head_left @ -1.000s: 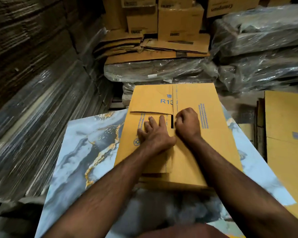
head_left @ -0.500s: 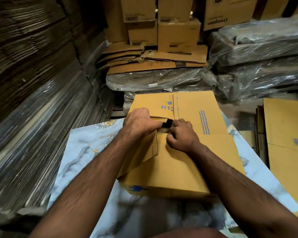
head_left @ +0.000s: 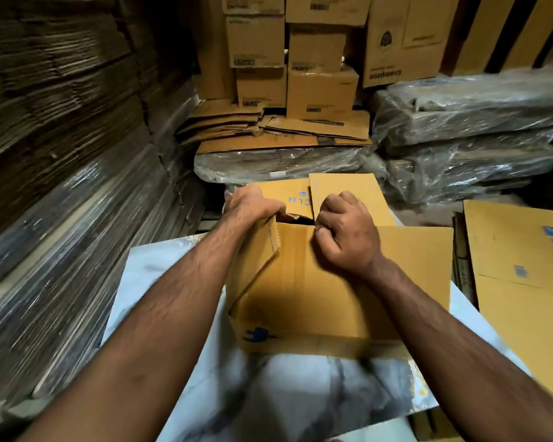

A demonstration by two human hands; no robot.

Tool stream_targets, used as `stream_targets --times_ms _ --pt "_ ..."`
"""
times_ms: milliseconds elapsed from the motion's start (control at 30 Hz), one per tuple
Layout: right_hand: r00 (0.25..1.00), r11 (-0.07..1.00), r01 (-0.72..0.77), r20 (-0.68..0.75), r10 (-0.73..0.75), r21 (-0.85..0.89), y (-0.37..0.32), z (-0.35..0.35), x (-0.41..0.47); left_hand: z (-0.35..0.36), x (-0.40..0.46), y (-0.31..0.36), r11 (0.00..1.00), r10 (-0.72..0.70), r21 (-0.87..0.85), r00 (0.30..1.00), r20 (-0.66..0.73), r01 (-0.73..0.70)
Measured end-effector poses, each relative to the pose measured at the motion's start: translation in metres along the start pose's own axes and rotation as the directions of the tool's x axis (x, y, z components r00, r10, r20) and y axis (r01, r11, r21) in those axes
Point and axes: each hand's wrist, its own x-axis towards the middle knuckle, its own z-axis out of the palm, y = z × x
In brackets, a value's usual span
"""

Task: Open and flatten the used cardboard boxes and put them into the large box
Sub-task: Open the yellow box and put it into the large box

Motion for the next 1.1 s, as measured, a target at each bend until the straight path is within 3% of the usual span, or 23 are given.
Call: stream_targets --times_ms 400,433,500,567,600,700,767,833,1000,1033,1100 --pt "0.985 0.984 0.15 -0.073 -0.158 -0.101 -0.091 -0.059 -0.036 0.006 -0.015 -0.009 1.0 0.024 0.0 0.999 -0.038 -0.024" --pt "0.983 0.98 0.166 -0.058 -0.173 -0.108 -0.099 -0.065 -0.044 0.006 -0.018 -0.008 0.999 0.039 0.006 0.999 -0.009 -0.039" --pt "0.988 0.982 0.152 -0.02 -0.155 -0.114 -0.109 -0.076 -0.062 0.017 -0.02 -0.014 0.997 0.076 -0.046 0.965 0.253 -0.067" --pt "0.993 0.987 0.111 0.041 -0.107 -0.116 -0.113 -0.087 -0.08 0.034 -0.039 -0.033 0.998 0.046 -0.06 0.797 0.602 -0.012" --pt "0.993 0.989 0.085 0.094 -0.074 -0.124 -0.115 -0.093 -0.091 0.046 -0.047 -0.045 0.997 0.03 0.031 0.747 0.664 -0.068" --pt "0.962 0.991 -0.008 0.27 0.045 -0.135 -0.122 -0.1 -0.115 0.069 -0.061 -0.071 0.911 0.171 0.2 0.773 0.61 -0.36" --pt "0.914 0.987 -0.086 0.383 0.133 -0.138 -0.12 -0.097 -0.13 0.076 -0.072 -0.076 0.897 0.27 0.129 0.755 0.598 -0.423" --pt "0.826 0.98 -0.144 0.529 0.195 -0.136 -0.117 -0.089 -0.144 0.082 -0.082 -0.08 0.857 0.299 0.182 0.752 0.588 -0.483" --pt "0.48 0.938 -0.228 0.808 0.342 -0.261 -0.118 -0.06 -0.183 0.104 -0.116 -0.101 0.757 0.322 0.346 0.777 0.541 -0.555" --pt "0.465 0.933 -0.244 0.813 0.351 -0.264 -0.119 -0.055 -0.188 0.107 -0.121 -0.106 0.749 0.335 0.356 0.782 0.525 -0.56" --pt "0.505 0.925 -0.249 0.777 0.376 -0.286 -0.118 -0.048 -0.19 0.109 -0.125 -0.111 0.748 0.342 0.369 0.796 0.499 -0.552"
